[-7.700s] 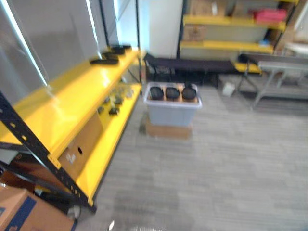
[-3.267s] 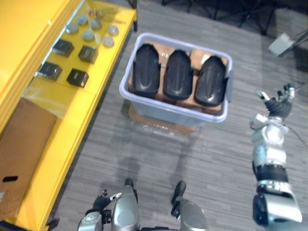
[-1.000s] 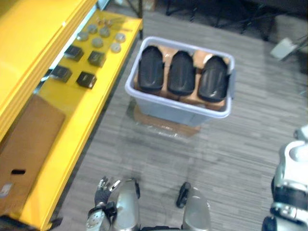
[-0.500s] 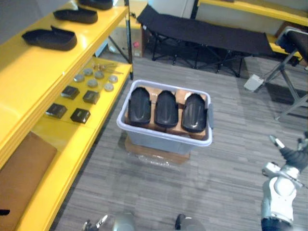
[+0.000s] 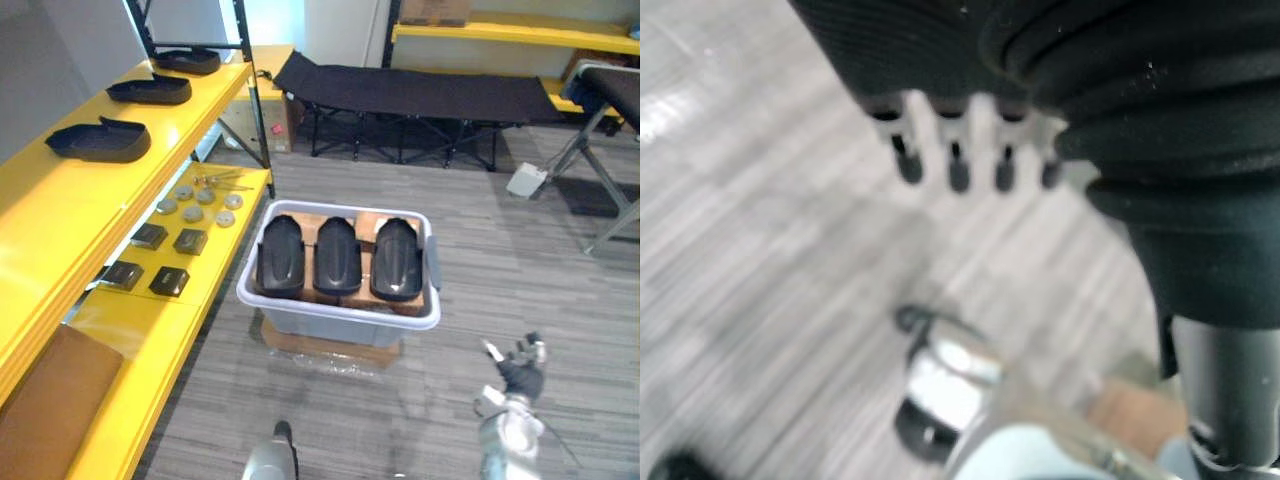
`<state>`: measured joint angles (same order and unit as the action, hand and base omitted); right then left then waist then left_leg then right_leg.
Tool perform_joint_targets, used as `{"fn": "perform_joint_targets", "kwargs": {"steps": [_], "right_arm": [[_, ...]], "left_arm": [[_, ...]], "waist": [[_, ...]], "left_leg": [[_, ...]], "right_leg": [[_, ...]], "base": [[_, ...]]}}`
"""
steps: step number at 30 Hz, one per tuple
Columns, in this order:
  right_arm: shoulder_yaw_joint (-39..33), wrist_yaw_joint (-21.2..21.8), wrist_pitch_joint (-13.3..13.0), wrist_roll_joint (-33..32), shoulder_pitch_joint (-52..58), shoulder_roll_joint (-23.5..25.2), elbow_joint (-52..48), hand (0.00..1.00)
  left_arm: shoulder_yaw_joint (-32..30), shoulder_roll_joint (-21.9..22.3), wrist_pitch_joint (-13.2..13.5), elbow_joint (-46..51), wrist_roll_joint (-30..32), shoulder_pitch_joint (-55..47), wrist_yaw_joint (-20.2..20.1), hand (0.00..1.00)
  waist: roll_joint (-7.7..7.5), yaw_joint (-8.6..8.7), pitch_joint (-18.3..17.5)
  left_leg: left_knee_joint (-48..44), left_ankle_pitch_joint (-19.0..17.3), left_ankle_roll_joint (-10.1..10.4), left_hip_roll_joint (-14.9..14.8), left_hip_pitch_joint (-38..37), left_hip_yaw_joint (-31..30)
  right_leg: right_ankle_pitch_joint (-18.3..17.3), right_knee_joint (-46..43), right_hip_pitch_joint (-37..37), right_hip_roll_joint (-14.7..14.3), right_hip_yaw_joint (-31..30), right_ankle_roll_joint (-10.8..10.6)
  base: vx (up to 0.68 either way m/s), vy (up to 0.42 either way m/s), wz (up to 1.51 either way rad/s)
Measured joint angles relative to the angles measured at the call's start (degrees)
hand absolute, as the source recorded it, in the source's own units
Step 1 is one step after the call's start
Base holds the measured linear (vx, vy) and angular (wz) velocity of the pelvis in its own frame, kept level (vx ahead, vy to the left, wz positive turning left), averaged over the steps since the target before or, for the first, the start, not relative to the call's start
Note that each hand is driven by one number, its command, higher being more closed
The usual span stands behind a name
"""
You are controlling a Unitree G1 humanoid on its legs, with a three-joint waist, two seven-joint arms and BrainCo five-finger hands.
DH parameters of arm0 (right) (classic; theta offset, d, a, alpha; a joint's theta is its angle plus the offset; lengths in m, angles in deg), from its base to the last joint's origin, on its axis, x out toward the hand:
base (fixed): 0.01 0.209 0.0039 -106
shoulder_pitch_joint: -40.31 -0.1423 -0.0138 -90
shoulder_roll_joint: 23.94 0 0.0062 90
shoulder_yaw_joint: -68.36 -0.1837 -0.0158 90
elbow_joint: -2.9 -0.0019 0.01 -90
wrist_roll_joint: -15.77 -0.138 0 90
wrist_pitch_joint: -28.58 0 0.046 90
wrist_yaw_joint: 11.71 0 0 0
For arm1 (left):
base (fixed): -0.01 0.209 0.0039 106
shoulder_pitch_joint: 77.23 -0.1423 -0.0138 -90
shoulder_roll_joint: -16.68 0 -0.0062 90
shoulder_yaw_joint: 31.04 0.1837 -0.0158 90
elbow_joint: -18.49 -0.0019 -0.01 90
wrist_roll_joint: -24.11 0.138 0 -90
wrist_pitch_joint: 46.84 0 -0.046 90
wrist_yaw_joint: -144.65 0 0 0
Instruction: Walk over and take plastic housings, then place them on the shelf
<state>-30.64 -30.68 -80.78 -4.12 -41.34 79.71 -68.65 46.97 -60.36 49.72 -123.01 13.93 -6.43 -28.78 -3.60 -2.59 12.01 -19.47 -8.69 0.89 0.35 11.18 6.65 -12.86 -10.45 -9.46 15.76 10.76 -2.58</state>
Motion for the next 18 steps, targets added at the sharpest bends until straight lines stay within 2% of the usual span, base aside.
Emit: {"fn": "perform_joint_targets", "kwargs": {"steps": [1, 2, 3, 4, 6, 9, 10, 11, 12, 14, 16, 17, 18], "right_arm": [[0.8, -0.2, 0.0, -0.1, -0.6, 0.3, 0.3, 0.0], [1.4, -0.3, 0.0, 0.0, -0.5, 0.5, 0.3, 0.0], [2.1, -0.9, -0.1, 0.6, 0.0, 1.2, 0.3, 0.0], [2.4, -1.1, -0.1, 1.2, 0.7, 1.8, 0.3, 0.0], [2.5, -1.1, -0.6, 1.6, 1.5, 1.8, 0.3, 0.0], [1.7, -1.2, -1.3, 3.4, 1.5, 1.8, 0.3, 0.0], [1.7, -1.3, -1.7, 4.1, 1.8, 1.8, 0.5, 0.0], [1.6, -1.6, -2.1, 4.9, 2.4, 2.1, 0.5, 0.0], [1.2, -2.7, -2.2, 5.3, 2.2, 2.1, 0.8, 0.0], [-0.3, -4.6, -2.2, 5.7, 0.2, 1.6, 0.9, 0.0], [-1.5, -8.2, -1.9, 6.3, -3.6, -0.1, 1.0, 0.0], [-2.2, -9.3, -1.8, 6.3, -4.7, -0.8, 1.0, 0.0], [-3.9, -12.4, -1.7, 6.0, -6.4, -2.0, 1.0, 0.0]], "left_arm": [[0.7, -0.3, -0.2, 0.0, 0.0, 0.9, 0.8, 0.0], [1.5, -0.6, -0.2, 0.2, -0.2, 1.0, 1.3, 0.0], [2.2, -1.4, -0.1, 1.0, -0.7, 1.5, 1.7, 0.0], [2.2, -1.9, 0.1, 1.6, -1.0, 2.4, 2.1, 0.0], [2.5, -2.2, 0.8, 2.7, -1.7, 3.9, 2.2, 0.0], [3.9, -2.5, 0.9, 4.3, -5.4, 6.3, 2.1, 0.0], [4.0, -2.6, 0.9, 4.4, -6.0, 6.7, 2.1, 0.0], [4.2, -2.7, 0.9, 4.7, -7.3, 6.8, 2.1, 0.0], [3.7, -2.8, 0.9, 4.4, -7.9, 6.8, 2.3, 0.0], [3.2, -1.5, 0.9, 4.4, -7.9, 6.8, 2.2, 0.0], [1.9, -0.3, 1.1, 4.8, -7.3, 6.8, 2.5, 0.0], [1.8, -0.2, 1.1, 4.9, -7.2, 6.9, 2.7, 0.0], [1.7, -0.3, 1.4, 5.0, -7.0, 7.2, 3.5, 0.0]], "waist": [[0.33, 0.33, 0.3], [0.52, 0.53, 0.2], [1.3, 0.65, 0.5], [0.92, 0.66, 0.3], [0.23, 0.61, -0.1], [0.36, 1.17, 0.0], [0.17, 1.35, 0.0], [-0.56, 1.4, -0.1], [-1.38, 1.06, -0.3], [0.67, 0.18, 0.8], [1.71, 0.27, 3.1], [1.83, 0.28, 4.0], [1.81, 0.29, 5.7]], "left_leg": [[0.5, -0.8, -1.0, 0.3, -1.5, 0.0], [1.3, -0.9, -1.3, 0.1, -2.6, -0.2], [2.4, -0.6, -1.8, -0.9, -5.0, -0.7], [3.5, -0.6, -2.0, -1.7, -7.1, -1.1], [5.1, -0.5, -1.9, -2.5, -9.0, -1.5], [5.0, -0.9, -1.1, -3.6, -8.9, -3.3], [4.9, -1.1, -0.7, -3.5, -8.7, -4.1], [4.8, -1.7, 0.4, -2.9, -9.1, -4.9], [4.3, -2.5, 1.6, -2.8, -9.1, -5.2], [2.6, -3.4, 3.0, -4.9, -7.9, -5.0], [1.2, -3.8, 3.6, -6.8, -5.6, -5.1], [0.5, -3.8, 3.6, -7.2, -5.0, -5.1], [-0.3, -3.8, 3.6, -7.7, -4.4, -5.0]], "right_leg": [[2.1, -9.7, 4.1, 1.1, -0.1, -0.4], [3.9, -14.7, 6.2, 1.3, -0.3, -0.4], [4.1, -19.9, 8.2, 0.7, -0.1, -0.6], [2.4, -19.8, 9.1, -0.6, 0.5, -0.8], [1.1, -16.6, 10.7, -2.4, 1.6, -1.0], [2.3, -8.3, 13.8, -4.4, 1.0, -2.3], [4.5, -5.5, 14.3, -5.2, -0.6, -3.0], [11.9, -2.5, 14.3, -5.4, -1.8, -3.3], [12.4, -1.9, 13.5, -5.0, -0.7, -4.0], [12.3, 1.4, 12.3, -7.1, -0.2, -4.1], [12.7, 4.0, 12.3, -9.2, 0.7, -3.3], [12.9, 4.2, 12.3, -9.6, 1.0, -3.1], [12.9, 4.4, 12.3, -10.2, 1.8, -3.0]], "base": [[0.25, 0.163, 0.07], [0.24, 0.182, 0.11], [0.28, 0.128, 0.19], [0.31, 0.081, 0.21], [0.28, -0.012, 0.17], [0.29, -0.081, 0.31], [0.21, -0.16, 0.48], [0.23, -0.246, 0.46], [0.2, -0.211, 0.26], [0.14, -0.176, -0.05], [0.05, -0.15, 0.03], [0.0, -0.111, 0.16], [-0.02, -0.098, 0.19]]}}
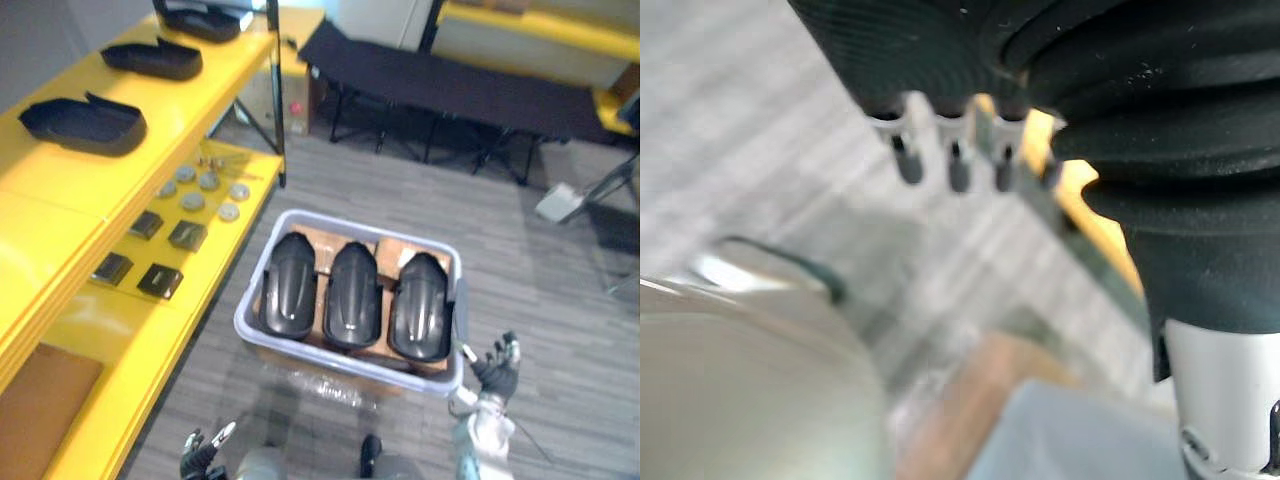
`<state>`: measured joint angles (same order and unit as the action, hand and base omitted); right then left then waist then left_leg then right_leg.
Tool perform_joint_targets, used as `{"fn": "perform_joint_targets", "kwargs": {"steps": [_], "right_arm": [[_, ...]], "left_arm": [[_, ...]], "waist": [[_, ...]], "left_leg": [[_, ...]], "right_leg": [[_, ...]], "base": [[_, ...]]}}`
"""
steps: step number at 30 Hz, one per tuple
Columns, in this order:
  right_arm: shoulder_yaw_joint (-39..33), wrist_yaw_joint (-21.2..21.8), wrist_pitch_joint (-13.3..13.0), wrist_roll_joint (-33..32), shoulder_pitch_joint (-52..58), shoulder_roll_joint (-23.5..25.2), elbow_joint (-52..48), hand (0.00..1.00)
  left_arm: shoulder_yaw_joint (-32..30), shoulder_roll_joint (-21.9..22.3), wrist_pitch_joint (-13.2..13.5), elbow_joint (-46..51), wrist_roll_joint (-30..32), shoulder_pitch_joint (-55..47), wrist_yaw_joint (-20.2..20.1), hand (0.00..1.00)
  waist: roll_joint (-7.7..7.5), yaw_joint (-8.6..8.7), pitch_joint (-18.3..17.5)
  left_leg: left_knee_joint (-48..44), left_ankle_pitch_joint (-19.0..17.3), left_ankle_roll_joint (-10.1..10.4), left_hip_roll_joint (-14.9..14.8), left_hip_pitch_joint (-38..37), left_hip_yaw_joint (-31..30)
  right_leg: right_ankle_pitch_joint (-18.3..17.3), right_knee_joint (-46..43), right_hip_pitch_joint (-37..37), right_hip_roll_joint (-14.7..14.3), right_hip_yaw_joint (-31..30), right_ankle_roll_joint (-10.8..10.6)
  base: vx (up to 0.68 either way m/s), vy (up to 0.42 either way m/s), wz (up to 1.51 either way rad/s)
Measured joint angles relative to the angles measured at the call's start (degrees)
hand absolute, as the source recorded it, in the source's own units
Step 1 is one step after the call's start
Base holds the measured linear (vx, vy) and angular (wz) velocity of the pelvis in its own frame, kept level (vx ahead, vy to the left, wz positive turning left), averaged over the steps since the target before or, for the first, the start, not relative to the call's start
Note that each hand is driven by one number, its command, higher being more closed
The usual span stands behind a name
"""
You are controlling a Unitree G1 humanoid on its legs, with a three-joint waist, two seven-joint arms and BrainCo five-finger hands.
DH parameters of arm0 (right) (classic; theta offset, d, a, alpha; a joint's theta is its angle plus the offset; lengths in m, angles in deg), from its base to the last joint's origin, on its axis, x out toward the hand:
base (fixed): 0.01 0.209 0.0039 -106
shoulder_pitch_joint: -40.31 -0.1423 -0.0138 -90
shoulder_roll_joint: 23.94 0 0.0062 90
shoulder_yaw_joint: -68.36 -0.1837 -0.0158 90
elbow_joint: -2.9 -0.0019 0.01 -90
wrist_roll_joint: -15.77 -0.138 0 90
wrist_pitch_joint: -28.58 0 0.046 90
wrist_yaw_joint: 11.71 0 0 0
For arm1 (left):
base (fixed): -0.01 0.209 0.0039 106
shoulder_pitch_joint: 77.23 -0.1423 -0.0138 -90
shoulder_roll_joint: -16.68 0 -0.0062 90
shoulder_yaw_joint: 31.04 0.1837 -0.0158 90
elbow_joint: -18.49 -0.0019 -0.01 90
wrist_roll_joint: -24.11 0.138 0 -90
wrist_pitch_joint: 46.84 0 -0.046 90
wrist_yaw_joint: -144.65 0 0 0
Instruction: Walk over and take plastic housings, then place them on the shelf
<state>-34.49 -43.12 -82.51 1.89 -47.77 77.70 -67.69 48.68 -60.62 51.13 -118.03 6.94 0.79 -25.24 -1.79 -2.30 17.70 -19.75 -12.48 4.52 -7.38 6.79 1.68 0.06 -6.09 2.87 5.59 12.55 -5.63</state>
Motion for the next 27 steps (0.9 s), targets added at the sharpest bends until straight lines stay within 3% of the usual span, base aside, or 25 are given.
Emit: {"fn": "perform_joint_targets", "kwargs": {"steps": [3, 7, 9, 14, 17, 22, 27], "right_arm": [[-5.9, -4.8, 0.0, -1.6, -2.9, -2.5, -0.2, 0.0], [-9.9, -6.9, -0.2, -3.9, -3.5, -3.7, -0.2, 0.0], [-10.6, -7.2, -0.3, -4.0, -5.5, -6.2, 2.3, 0.0], [-10.6, -6.3, 0.2, -7.9, -15.1, -11.4, 12.3, 0.0], [-9.9, -3.3, 3.5, -10.9, -24.5, -16.8, 23.0, 0.0], [-7.7, -2.1, 6.2, -11.3, -32.8, -23.9, 30.9, 0.0], [-3.5, -0.5, 11.1, -11.4, -40.5, -30.5, 33.6, 0.0]], "left_arm": [[0.0, -1.2, 1.8, 0.2, 0.6, 1.1, 0.9, 0.0], [0.5, -3.1, 3.8, 0.0, 2.5, 4.9, 1.0, 0.0], [2.1, -3.2, 6.0, 0.0, 1.2, 9.0, 0.7, 0.0], [6.3, -3.5, 8.8, 0.5, -0.4, 17.6, -0.8, 0.0], [9.3, -3.3, 8.6, 0.7, -0.4, 19.3, -1.5, 0.0], [11.2, -3.0, 8.2, -0.2, -0.3, 19.2, -0.9, 0.0], [13.1, -2.6, 8.3, -1.4, 2.2, 19.4, 3.7, 0.0]], "waist": [[-1.73, -0.11, 3.9], [-3.47, -0.02, 7.1], [-2.98, 0.62, 8.0], [-2.18, 0.92, 8.8], [-0.9, 0.36, 10.2], [1.59, -1.78, 11.7], [3.5, -3.34, 12.7]], "left_leg": [[2.5, 0.1, 0.1, 0.1, 1.3, 0.7], [0.1, 0.3, 0.2, 0.9, 6.2, 2.0], [-2.5, 0.2, 0.0, 1.4, 8.9, 2.0], [-6.8, -0.6, -1.4, 2.2, 14.2, 1.4], [-9.2, -1.1, -2.1, 2.7, 17.4, 0.2], [-10.9, -1.3, -2.5, 3.4, 20.9, -1.9], [-11.8, -1.1, -2.7, 4.7, 23.6, -4.8]], "right_leg": [[0.2, 0.0, 2.6, -0.1, -0.2, 0.6], [1.6, -0.2, 7.2, 0.6, -1.8, 0.4], [2.2, -0.4, 8.8, 1.4, -2.0, 0.1], [3.3, -1.0, 12.2, 1.8, -2.4, -0.2], [3.3, -2.8, 14.7, 2.3, -1.9, -0.2], [3.4, -4.5, 17.5, 2.7, -0.9, -0.5], [3.3, -6.4, 19.2, 3.6, 1.3, -0.4]], "base": [[-0.05, -0.026, 0.03], [-0.07, 0.067, -0.14], [-0.04, 0.081, -0.04], [-0.06, 0.088, 0.01], [-0.09, 0.079, 0.1], [-0.07, 0.062, 0.15], [-0.05, 0.036, 0.2]]}}
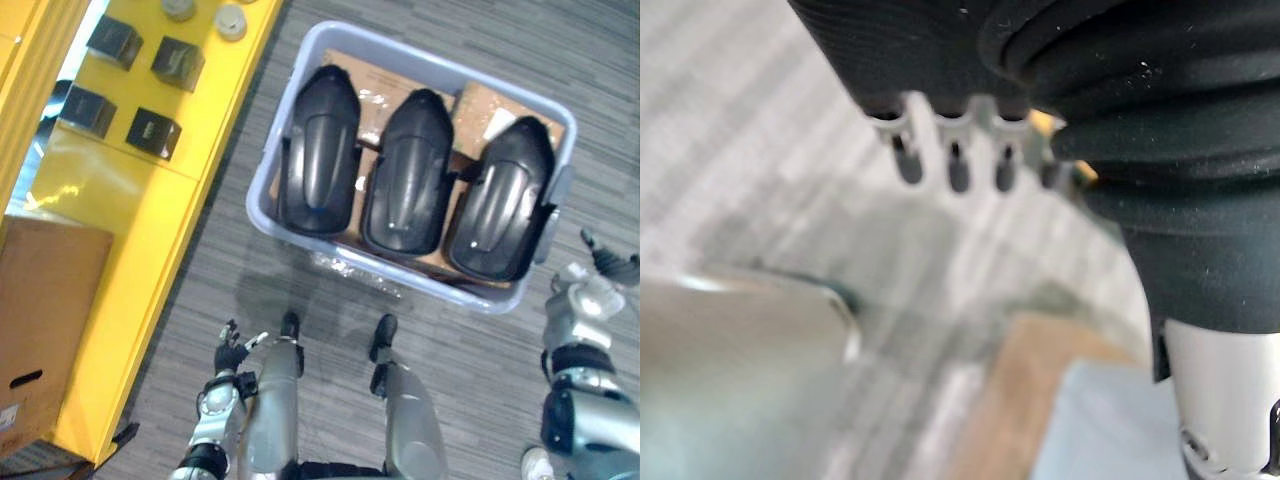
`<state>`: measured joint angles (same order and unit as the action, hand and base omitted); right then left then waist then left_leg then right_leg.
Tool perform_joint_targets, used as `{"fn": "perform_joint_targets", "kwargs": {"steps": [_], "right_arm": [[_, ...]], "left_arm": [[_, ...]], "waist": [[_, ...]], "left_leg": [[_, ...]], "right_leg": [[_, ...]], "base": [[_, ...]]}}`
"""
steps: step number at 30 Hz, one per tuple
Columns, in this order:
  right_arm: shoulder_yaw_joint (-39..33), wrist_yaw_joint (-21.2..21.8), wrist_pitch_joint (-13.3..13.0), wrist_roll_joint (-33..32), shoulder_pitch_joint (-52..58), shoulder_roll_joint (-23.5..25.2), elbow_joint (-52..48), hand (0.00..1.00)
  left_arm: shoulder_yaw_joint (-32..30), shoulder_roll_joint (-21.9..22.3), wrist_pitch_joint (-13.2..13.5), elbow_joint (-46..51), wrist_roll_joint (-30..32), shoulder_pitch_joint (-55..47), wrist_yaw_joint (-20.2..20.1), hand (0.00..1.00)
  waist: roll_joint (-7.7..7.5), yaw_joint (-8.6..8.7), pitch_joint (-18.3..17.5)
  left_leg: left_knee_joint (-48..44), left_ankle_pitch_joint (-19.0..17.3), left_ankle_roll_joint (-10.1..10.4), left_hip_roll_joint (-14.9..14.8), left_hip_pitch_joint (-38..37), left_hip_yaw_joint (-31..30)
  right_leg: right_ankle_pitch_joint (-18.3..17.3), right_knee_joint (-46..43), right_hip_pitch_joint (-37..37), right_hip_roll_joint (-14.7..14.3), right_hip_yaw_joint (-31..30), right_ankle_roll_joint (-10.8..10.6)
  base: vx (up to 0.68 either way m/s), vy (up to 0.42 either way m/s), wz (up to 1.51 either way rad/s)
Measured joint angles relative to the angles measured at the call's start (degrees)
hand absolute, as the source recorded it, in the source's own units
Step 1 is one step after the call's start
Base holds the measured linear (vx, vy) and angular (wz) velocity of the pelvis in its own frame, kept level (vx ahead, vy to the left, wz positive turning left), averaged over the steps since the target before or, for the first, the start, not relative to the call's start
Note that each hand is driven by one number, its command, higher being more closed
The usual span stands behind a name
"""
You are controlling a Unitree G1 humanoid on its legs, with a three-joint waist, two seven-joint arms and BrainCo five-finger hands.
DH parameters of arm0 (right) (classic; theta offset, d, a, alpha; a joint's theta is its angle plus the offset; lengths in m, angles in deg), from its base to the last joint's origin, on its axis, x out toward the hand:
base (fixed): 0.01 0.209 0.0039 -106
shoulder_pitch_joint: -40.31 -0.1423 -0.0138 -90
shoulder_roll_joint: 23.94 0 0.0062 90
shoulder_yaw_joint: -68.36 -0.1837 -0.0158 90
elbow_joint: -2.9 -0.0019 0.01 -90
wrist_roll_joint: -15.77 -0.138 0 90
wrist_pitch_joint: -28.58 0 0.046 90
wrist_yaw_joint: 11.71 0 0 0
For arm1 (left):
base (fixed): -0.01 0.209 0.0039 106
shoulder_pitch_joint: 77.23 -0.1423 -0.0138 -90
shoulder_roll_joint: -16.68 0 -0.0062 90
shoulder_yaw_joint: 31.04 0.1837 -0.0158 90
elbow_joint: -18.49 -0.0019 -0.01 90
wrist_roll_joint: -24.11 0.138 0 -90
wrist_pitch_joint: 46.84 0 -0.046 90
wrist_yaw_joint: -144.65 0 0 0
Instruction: Walk over and take plastic housings, then place them on the shelf
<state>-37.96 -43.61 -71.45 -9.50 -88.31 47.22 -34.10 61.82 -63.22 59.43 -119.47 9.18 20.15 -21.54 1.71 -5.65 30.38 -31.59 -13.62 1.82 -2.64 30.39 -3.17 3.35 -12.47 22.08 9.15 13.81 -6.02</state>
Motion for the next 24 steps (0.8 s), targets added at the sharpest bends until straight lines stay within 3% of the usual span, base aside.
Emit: {"fn": "perform_joint_targets", "kwargs": {"steps": [5, 11, 13, 15, 22, 23, 24], "right_arm": [[3.4, 2.0, 1.3, 0.1, -2.1, -0.3, 0.5, 0.0], [5.2, 2.2, 2.3, 0.3, -3.0, -0.3, 0.3, 0.0], [5.4, 2.6, 4.4, 0.3, -3.2, -0.3, 0.4, 0.0], [5.6, 3.7, 8.7, 0.1, -3.2, -0.4, 0.6, 0.0], [5.2, 5.5, 14.5, -1.1, -4.6, -3.2, 4.1, 0.0], [5.2, 5.6, 15.6, -1.1, -4.8, -3.6, 4.3, 1.0], [4.9, 5.6, 16.4, -1.1, -5.1, -3.8, 4.5, 1.0]], "left_arm": [[0.6, 0.3, 0.3, -0.4, 2.1, 0.4, 5.6, 0.0], [0.5, 0.9, 0.3, -0.5, 2.5, 0.5, 6.1, 0.0], [0.5, 0.9, 0.4, -0.5, 2.4, 0.5, 5.9, 0.0], [0.6, 1.0, 0.4, -0.7, 2.1, 0.5, 5.6, 0.0], [0.7, 1.7, 1.0, -1.2, 0.0, 0.6, 3.4, 0.0], [0.8, 1.8, 1.1, -1.6, -0.5, 0.6, 3.3, 0.0], [0.8, 1.8, 1.1, -1.7, -0.6, 0.6, 3.2, 0.0]], "waist": [[0.33, -0.3, 0.2], [0.6, -0.58, 0.3], [0.62, -0.57, 0.3], [0.72, -0.52, 0.2], [0.89, -0.46, 0.2], [0.97, -0.46, 0.1], [1.04, -0.46, 0.1]], "left_leg": [[1.7, 1.9, -0.4, 1.4, 1.0, -0.9], [2.0, 2.4, -0.4, 1.7, 1.0, -0.9], [2.1, 2.5, -0.4, 1.7, 1.0, -0.9], [2.2, 2.7, -0.4, 1.7, 1.0, -0.9], [4.0, 3.7, -0.3, 2.2, 0.7, -1.0], [4.2, 3.9, -0.3, 2.3, 0.7, -1.1], [4.2, 4.0, -0.3, 2.3, 0.7, -1.1]], "right_leg": [[0.0, -0.4, 1.1, 1.6, 1.2, 0.0], [0.0, -0.4, 1.0, 1.9, 1.7, 0.0], [0.0, -0.4, 1.0, 1.9, 1.7, 0.0], [0.0, -0.5, 1.0, 1.9, 1.8, 0.0], [-0.1, -0.9, 1.3, 2.4, 2.2, 0.1], [-0.1, -0.9, 1.4, 2.5, 2.2, 0.1], [-0.1, -0.9, 1.4, 2.5, 2.3, 0.1]], "base": [[-0.01, 0.033, 0.21], [0.0, 0.019, 0.05], [0.0, 0.0, 0.0], [0.0, 0.0, 0.0], [-0.01, 0.009, 0.05], [0.0, 0.0, 0.0], [0.0, 0.0, 0.0]]}}
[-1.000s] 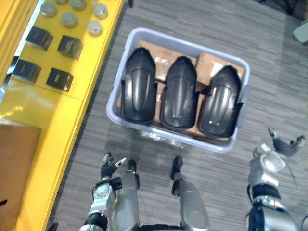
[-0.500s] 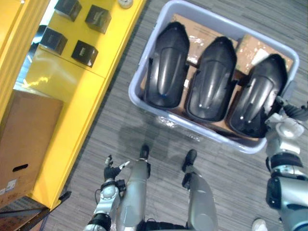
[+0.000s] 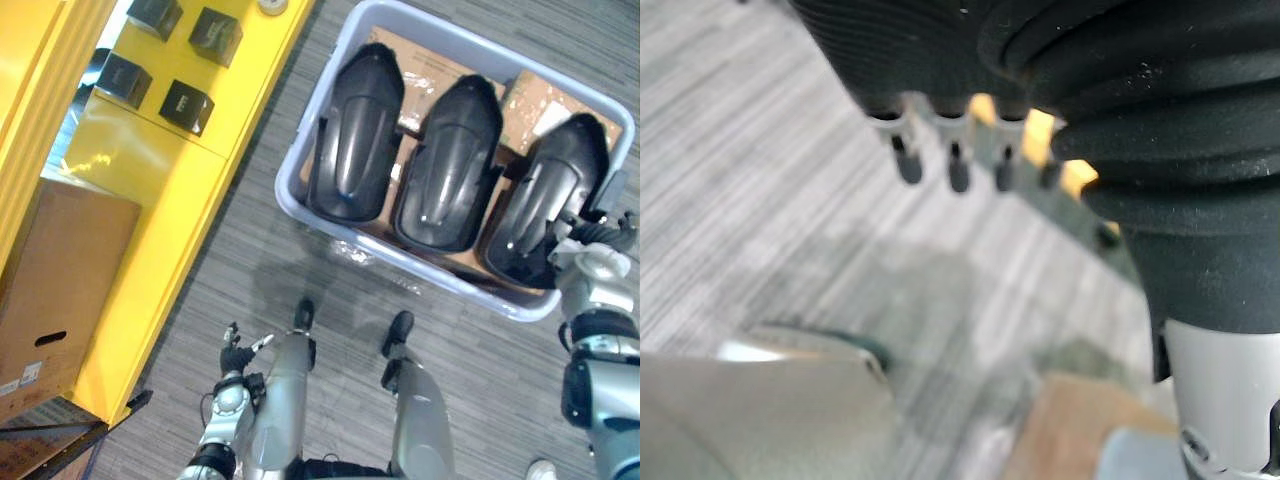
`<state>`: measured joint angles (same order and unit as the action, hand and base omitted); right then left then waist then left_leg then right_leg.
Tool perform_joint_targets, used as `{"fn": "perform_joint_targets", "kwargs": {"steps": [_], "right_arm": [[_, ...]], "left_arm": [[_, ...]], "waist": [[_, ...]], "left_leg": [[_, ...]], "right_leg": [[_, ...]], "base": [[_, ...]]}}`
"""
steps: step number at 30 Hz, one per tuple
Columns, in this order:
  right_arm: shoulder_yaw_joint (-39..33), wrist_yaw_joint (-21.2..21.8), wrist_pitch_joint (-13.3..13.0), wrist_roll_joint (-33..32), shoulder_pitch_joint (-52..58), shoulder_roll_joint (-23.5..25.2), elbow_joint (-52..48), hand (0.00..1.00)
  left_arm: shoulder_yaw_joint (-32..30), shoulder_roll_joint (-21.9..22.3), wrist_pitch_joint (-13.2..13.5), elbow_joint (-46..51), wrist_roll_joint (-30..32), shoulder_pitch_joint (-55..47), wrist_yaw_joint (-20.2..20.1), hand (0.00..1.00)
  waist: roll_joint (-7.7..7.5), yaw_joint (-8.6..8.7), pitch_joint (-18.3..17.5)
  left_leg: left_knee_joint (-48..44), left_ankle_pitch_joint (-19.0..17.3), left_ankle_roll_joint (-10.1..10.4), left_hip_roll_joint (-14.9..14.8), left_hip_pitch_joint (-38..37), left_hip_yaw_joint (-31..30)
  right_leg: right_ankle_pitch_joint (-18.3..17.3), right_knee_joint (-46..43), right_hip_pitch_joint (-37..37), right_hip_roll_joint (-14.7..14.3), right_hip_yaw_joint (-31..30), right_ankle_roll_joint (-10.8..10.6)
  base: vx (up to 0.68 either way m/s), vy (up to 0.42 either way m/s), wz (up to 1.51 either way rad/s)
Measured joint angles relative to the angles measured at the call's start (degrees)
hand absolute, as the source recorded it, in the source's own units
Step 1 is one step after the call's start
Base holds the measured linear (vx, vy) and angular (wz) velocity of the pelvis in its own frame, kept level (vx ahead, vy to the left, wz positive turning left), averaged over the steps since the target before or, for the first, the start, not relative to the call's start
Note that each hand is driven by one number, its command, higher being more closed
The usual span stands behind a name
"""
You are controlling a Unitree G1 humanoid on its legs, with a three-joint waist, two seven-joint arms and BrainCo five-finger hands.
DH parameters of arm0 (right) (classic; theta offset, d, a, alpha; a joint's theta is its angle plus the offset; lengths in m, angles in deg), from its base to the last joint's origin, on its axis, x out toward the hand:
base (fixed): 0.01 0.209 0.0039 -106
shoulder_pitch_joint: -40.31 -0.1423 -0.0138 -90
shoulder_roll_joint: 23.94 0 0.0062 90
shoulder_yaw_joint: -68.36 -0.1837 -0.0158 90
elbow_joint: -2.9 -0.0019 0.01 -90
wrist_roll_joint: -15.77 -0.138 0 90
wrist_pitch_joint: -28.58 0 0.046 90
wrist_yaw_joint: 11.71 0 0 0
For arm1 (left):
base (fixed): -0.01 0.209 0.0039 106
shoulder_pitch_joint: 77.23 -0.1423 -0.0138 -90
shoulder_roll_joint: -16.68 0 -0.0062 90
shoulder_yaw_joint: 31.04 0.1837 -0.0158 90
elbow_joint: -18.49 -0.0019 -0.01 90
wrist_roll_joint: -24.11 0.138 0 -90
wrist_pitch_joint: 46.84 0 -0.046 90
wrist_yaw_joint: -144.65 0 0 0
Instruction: Walk over and take plastic housings, then place them on the shelf
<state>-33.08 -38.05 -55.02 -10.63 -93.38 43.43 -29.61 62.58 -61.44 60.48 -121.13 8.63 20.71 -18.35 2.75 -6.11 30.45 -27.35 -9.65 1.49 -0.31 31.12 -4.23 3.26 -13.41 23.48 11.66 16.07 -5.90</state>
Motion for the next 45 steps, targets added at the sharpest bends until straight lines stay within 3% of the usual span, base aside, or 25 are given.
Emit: {"fn": "perform_joint_targets", "kwargs": {"steps": [7, 15, 18, 22, 26, 30, 32, 34, 39, 45], "right_arm": [[-2.8, 3.0, 7.0, 0.5, -0.6, -2.4, 5.3, 1.0], [-3.2, 4.1, 11.0, 14.4, -0.3, -3.6, 8.7, 1.0], [-3.2, 3.7, 11.4, 17.2, -0.3, -2.8, 10.1, 1.0], [-3.0, 1.0, 8.4, 20.7, 0.2, -0.9, 10.6, 1.0], [-1.8, -0.3, 7.5, 22.9, 2.2, 0.9, 9.6, 1.0], [-1.1, -2.6, 7.2, 25.8, 8.1, 3.3, -0.8, 1.0], [-0.8, -4.9, 4.8, 28.9, 10.9, 3.4, -9.0, 1.0], [-1.0, -7.7, 1.8, 31.8, 15.6, 3.5, -16.8, 1.0], [-3.9, -10.3, 0.0, 34.4, 21.2, 7.0, -25.5, 1.0], [-4.4, -9.7, 1.7, 36.3, 27.0, 11.9, -27.9, 1.0]], "left_arm": [[2.2, 0.2, -0.1, -0.6, -0.5, 0.1, -1.0, 0.0], [3.8, 1.8, -0.3, -1.1, -1.4, -0.1, -2.2, 0.0], [3.9, 2.2, -0.3, -0.9, -2.6, -0.6, -2.3, 0.0], [3.6, 2.1, -0.3, -0.9, -2.8, -2.4, -2.4, 0.0], [0.9, 1.9, -0.4, -0.2, -7.3, -4.0, -2.6, 0.0], [-4.6, -0.6, -1.3, 3.9, -13.5, -7.3, -3.8, 0.0], [-8.8, -2.5, -1.3, 5.6, -15.9, -10.0, -4.2, 0.0], [-12.2, -4.2, -1.2, 6.2, -18.0, -12.2, -4.7, 0.0], [-14.6, -4.2, -1.2, 9.7, -17.8, -15.0, -4.8, 0.0], [-16.6, -3.0, -1.4, 15.2, -17.5, -16.3, -4.7, 0.0]], "waist": [[1.47, -0.2, -0.9], [4.47, -1.09, -2.8], [5.07, -1.07, -3.2], [5.05, -1.02, -3.2], [4.78, -0.79, -3.1], [2.66, -0.37, -3.0], [0.32, 0.6, -3.1], [-3.35, 0.81, -4.9], [-8.34, 0.88, -9.9], [-8.54, 0.91, -13.8]], "left_leg": [[2.0, 1.6, 0.2, 0.2, -0.2, -0.1], [7.1, 4.7, 1.4, -0.1, -3.8, -1.4], [9.3, 5.4, 1.8, -0.4, -6.0, -1.7], [11.3, 6.3, 2.1, -0.8, -8.3, -1.6], [11.7, 6.3, 2.1, -1.4, -11.3, -1.4], [14.5, 6.3, 2.2, -2.3, -15.8, -0.6], [16.3, 6.5, 2.4, -2.8, -18.7, 0.2], [18.0, 6.7, 2.7, -3.2, -21.5, 0.6], [21.0, 7.3, 3.3, -3.1, -25.1, 1.2], [23.0, 7.5, 3.2, -2.9, -27.4, 1.7]], "right_leg": [[0.0, -0.1, 0.5, 0.6, 0.5, 0.0], [-0.6, -0.3, -1.0, 0.5, 1.4, 1.0], [-1.1, -0.3, -2.7, 0.4, 2.6, 1.5], [-1.2, 0.0, -4.2, 0.1, 2.7, 1.7], [-0.9, 1.8, -7.8, -0.8, 2.8, 1.5], [0.0, 5.6, -12.4, -1.9, 2.9, 1.1], [0.7, 8.1, -15.3, -2.6, 2.7, 1.2], [0.9, 10.5, -18.2, -2.9, 2.8, 1.2], [1.2, 13.6, -21.9, -3.0, 3.4, 0.8], [1.3, 14.8, -24.3, -2.7, 4.4, 0.5]], "base": [[0.01, -0.002, 0.05], [0.01, -0.039, 0.06], [-0.02, -0.056, 0.11], [-0.01, -0.023, 0.0], [0.02, -0.011, -0.01], [0.06, -0.015, -0.1], [0.09, -0.015, -0.15], [0.1, -0.001, -0.06], [0.1, -0.01, 0.02], [0.02, 0.012, 0.05]]}}
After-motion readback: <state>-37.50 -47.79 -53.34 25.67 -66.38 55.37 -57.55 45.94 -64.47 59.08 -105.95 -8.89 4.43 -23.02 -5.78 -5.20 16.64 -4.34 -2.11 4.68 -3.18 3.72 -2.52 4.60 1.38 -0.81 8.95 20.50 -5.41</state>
